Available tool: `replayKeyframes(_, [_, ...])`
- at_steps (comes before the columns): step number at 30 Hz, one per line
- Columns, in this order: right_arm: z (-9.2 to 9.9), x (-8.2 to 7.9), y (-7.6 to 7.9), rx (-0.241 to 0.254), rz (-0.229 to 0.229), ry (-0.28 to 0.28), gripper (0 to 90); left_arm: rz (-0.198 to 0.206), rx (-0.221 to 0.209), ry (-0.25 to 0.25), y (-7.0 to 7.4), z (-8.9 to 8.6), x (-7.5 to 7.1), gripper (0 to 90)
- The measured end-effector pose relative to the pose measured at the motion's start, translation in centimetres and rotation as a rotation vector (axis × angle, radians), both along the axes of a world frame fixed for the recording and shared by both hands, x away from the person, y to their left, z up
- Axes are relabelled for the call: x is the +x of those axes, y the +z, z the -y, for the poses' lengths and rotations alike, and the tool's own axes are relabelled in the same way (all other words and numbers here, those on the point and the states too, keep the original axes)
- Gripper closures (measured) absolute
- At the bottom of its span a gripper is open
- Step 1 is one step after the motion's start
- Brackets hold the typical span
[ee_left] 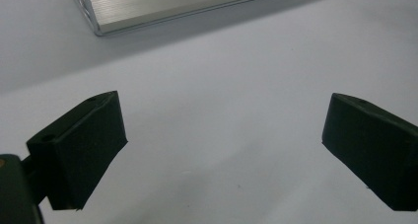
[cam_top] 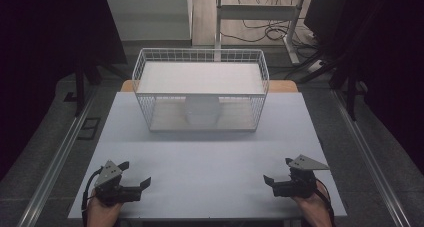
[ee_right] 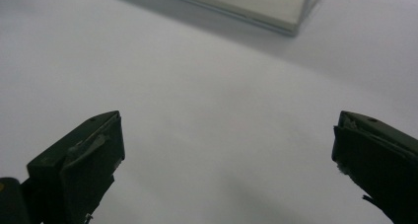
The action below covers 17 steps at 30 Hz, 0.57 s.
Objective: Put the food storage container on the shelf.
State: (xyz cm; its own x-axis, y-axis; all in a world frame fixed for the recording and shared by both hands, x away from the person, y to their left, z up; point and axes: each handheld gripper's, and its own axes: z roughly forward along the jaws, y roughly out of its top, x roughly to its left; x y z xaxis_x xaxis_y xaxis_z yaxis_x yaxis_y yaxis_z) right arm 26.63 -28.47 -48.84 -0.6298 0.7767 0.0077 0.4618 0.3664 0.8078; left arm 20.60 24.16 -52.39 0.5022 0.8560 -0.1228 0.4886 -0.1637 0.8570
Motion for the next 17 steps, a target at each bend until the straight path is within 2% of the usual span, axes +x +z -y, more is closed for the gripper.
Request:
replayKeyframes(7, [1.4, -0.8, -1.3, -0.034, -0.084, -0.037, 0.0, -0.028, 0.008, -0.016, -0.5, 0.0, 0.0, 2.3])
replayKeyframes(14, [1.3, -1.0, -1.3, -0.044, -0.071, -0.045, 0.0, -0.036, -0.029, -0.003, -0.5, -0.4, -0.1, 2.2])
replayKeyframes(17, [1.3, -1.0, -1.3, -0.049, -0.07, -0.041, 0.0, -0.039, -0.028, -0.004, -0.5, -0.4, 0.0, 2.4])
